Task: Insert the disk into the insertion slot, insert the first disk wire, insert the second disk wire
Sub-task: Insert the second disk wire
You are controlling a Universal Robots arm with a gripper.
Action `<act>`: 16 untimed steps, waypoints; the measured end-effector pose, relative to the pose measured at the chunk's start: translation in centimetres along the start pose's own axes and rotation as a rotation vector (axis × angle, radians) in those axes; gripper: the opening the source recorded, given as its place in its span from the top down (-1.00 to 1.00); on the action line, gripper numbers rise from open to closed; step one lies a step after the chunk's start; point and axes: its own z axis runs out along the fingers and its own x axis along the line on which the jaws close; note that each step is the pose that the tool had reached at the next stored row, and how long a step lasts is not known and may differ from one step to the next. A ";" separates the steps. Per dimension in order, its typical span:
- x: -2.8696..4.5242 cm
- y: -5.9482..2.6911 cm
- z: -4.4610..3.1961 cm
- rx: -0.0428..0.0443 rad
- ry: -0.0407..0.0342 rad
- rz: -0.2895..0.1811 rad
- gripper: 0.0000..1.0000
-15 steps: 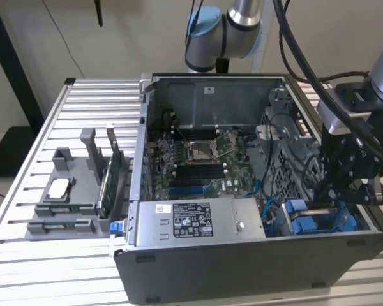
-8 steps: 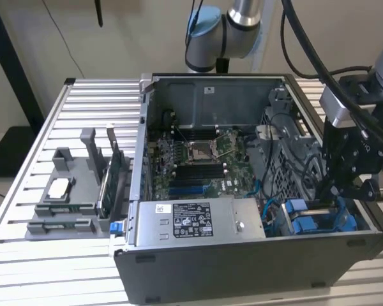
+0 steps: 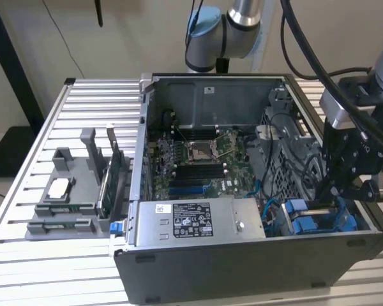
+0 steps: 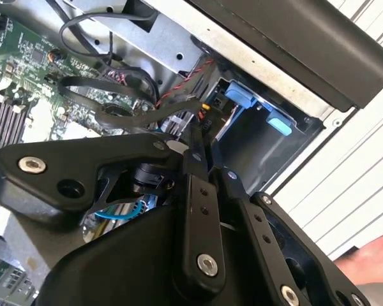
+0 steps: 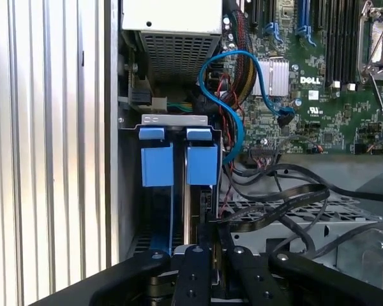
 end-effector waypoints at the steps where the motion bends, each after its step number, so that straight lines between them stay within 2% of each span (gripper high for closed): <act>1: 0.00 0.00 0.02 0.0000 0.0001 0.000 0.69; 16: 0.04 -0.15 0.43 -0.0001 0.0001 0.000 0.69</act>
